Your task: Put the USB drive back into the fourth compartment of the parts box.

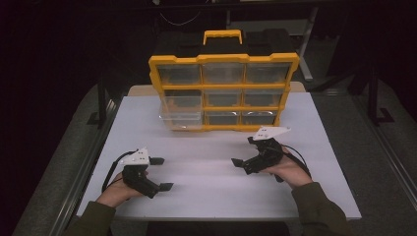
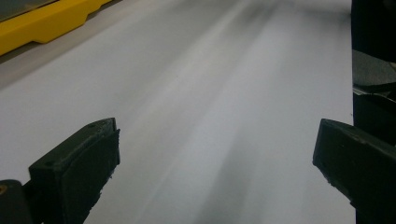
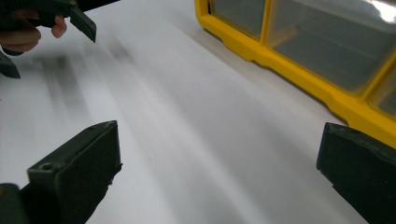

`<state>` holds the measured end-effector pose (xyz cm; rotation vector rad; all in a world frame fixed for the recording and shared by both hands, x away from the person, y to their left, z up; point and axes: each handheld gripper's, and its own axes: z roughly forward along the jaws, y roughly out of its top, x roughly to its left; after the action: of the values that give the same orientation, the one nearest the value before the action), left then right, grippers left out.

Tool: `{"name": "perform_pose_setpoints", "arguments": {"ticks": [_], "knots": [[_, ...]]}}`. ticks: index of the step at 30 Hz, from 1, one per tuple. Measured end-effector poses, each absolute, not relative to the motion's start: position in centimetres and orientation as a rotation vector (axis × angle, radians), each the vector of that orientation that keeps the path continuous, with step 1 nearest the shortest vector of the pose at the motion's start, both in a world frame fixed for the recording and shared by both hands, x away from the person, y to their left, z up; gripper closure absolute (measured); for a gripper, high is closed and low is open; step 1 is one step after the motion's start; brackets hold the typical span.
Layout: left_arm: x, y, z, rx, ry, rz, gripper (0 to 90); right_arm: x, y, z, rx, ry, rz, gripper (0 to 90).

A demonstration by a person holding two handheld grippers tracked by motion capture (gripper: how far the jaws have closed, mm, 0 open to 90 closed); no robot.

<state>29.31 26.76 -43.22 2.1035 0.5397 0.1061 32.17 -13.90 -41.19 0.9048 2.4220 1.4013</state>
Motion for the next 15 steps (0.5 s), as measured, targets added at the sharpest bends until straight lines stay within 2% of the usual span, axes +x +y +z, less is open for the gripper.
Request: {"name": "perform_pose_setpoints", "arguments": {"ticks": [15], "knots": [[29.3,26.7,-43.2,2.109,0.530,0.107,0.0,29.8,-18.1,-43.8,0.986,2.391,1.400,0.0]]}}
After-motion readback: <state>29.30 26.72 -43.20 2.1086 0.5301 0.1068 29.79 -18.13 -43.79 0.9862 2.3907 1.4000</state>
